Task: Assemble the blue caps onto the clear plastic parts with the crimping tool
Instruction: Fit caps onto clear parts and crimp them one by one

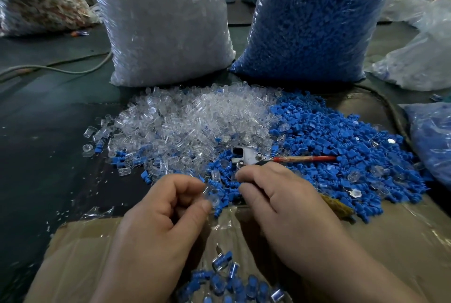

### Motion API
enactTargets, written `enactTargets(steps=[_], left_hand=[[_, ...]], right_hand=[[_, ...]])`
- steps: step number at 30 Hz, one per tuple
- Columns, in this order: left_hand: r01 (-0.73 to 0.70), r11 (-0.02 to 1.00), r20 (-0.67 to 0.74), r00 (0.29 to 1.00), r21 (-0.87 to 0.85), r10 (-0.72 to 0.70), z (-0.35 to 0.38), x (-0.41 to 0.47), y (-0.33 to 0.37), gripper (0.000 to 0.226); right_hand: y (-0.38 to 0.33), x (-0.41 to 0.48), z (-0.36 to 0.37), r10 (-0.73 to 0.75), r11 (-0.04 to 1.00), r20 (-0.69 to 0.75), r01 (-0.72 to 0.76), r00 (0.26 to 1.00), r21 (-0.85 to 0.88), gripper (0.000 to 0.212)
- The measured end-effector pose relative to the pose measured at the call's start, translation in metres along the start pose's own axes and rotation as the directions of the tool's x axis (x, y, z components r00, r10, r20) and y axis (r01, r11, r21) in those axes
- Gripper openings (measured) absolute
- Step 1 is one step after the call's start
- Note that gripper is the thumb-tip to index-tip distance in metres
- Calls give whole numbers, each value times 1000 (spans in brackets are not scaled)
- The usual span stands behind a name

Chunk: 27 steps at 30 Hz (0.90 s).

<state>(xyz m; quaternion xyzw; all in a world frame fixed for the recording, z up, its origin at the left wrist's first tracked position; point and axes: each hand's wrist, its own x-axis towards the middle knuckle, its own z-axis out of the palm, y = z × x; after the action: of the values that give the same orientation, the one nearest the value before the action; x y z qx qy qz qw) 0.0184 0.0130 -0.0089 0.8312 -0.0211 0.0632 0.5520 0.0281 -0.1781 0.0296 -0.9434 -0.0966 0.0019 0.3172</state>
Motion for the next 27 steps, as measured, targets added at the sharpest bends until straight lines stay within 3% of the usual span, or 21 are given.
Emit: enactTargets(steps=[3, 9, 13, 22, 27], left_hand=[[13, 998, 54, 998, -63, -10, 0, 1, -2, 46], [36, 997, 113, 993, -62, -29, 2, -1, 2, 33], [58, 987, 113, 993, -149, -41, 3, 2, 1, 43], [51, 989, 101, 994, -139, -38, 6, 1, 0, 43], [83, 982, 101, 993, -169, -66, 6, 1, 1, 42]], right_hand=[[0, -3, 0, 18, 987, 1, -18, 1000, 158, 18], [-2, -7, 0, -27, 933, -22, 33, 999, 358, 13], [-4, -5, 0, -156, 944, -10, 152, 988, 294, 13], [-1, -7, 7, -245, 949, -27, 245, 969, 200, 26], [-2, -9, 10, -271, 957, -96, 279, 958, 83, 22]])
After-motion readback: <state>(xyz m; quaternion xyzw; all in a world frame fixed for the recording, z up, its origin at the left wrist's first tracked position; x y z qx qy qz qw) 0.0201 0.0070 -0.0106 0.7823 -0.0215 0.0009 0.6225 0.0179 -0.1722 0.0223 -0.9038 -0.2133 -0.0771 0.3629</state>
